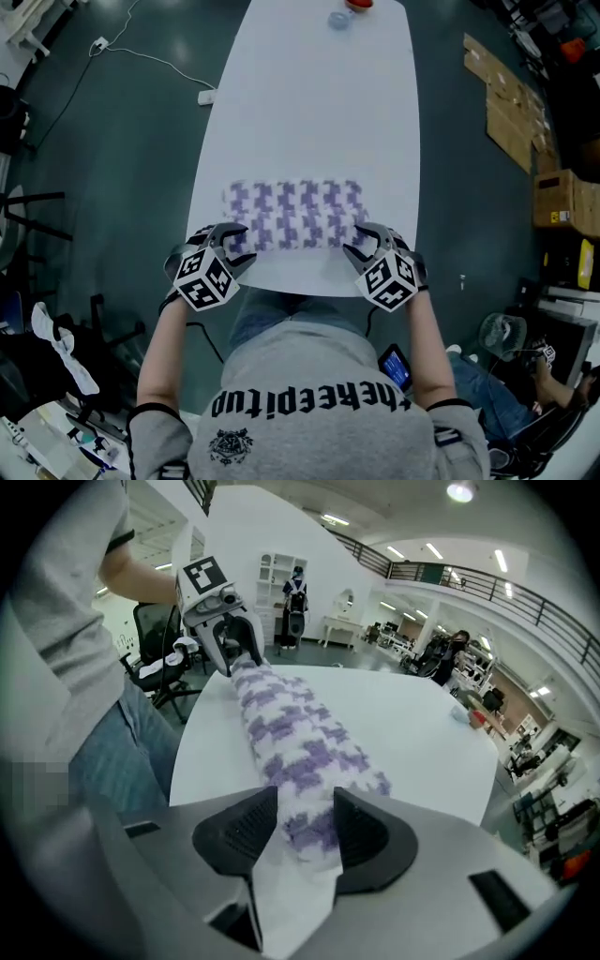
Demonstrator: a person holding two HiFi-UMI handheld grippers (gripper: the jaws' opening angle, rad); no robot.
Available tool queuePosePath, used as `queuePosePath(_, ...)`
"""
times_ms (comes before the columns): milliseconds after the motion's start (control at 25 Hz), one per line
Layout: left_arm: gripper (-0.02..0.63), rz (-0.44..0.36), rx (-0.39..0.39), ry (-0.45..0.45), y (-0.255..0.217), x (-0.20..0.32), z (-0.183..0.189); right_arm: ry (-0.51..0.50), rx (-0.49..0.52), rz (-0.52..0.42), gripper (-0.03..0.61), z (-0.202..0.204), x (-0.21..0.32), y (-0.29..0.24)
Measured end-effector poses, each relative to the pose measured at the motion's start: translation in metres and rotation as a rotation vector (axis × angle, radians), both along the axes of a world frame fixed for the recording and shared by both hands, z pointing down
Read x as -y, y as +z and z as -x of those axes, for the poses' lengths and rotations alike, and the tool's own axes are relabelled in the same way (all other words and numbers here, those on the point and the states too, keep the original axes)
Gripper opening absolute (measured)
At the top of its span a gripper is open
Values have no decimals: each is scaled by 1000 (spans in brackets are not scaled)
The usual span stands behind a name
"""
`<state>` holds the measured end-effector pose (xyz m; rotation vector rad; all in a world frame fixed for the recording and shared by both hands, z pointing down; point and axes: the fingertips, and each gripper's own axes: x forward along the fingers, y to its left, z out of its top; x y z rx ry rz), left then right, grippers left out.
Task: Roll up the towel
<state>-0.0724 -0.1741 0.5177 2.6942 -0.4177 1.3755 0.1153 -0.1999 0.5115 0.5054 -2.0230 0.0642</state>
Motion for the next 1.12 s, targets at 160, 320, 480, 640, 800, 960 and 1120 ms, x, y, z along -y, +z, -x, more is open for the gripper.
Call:
queuePosePath(160,232,32,58,-4,23,-5,3,-62,-78,5,213,1,-6,26)
queuePosePath(320,211,-19,129,4,31,3,7,-82,-155,-82,152,0,3,34)
queuePosePath(480,122,-15,145,16,28,4,7,-66,-113,-59,72,1,2,27)
queuePosePath(640,115,44,107,26,18,2,7,-70,-93,-8,71,1,0,18)
queuePosePath(800,115,109,68,52,15,-39,5,-75,-68,63,72,-2,-39,18)
queuePosePath(960,115,149,50,65,19,-61,-1,-69,-54,124,72,-9,-62,21)
queuePosePath(1120,119,163,25,47,16,-50,-15,-34,-25,127,86,-22,-50,18)
